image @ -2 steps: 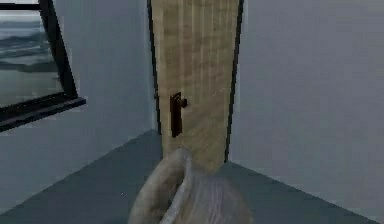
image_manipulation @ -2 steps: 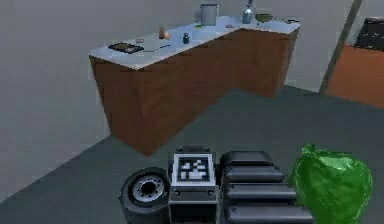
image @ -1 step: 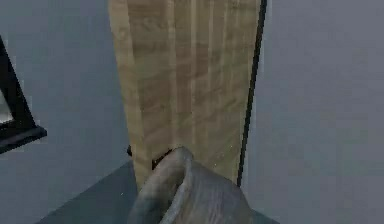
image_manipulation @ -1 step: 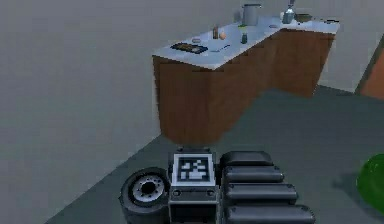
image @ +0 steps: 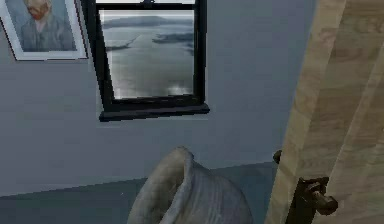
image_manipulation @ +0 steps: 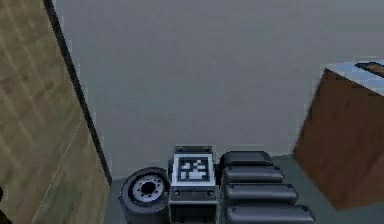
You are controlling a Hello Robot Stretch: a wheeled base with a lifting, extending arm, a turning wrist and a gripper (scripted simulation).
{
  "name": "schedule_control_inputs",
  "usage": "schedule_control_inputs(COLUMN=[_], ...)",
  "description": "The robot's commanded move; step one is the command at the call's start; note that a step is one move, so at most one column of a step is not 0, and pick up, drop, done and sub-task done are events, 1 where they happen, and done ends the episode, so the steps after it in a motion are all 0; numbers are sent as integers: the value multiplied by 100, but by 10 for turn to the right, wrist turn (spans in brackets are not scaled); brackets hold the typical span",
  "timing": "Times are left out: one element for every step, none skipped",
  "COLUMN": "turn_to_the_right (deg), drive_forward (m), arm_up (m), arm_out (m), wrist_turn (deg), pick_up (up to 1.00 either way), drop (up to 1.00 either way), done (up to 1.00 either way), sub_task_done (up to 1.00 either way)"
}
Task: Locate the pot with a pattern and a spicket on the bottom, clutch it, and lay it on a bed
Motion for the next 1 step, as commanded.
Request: schedule_control_inputs(turn_to_the_right=[-90], drive_forward=[0], arm_up=[0], arm_out=[0], wrist_turn=[0], pick_up=[0], drop=[0], done=[0], sub_task_done=[0])
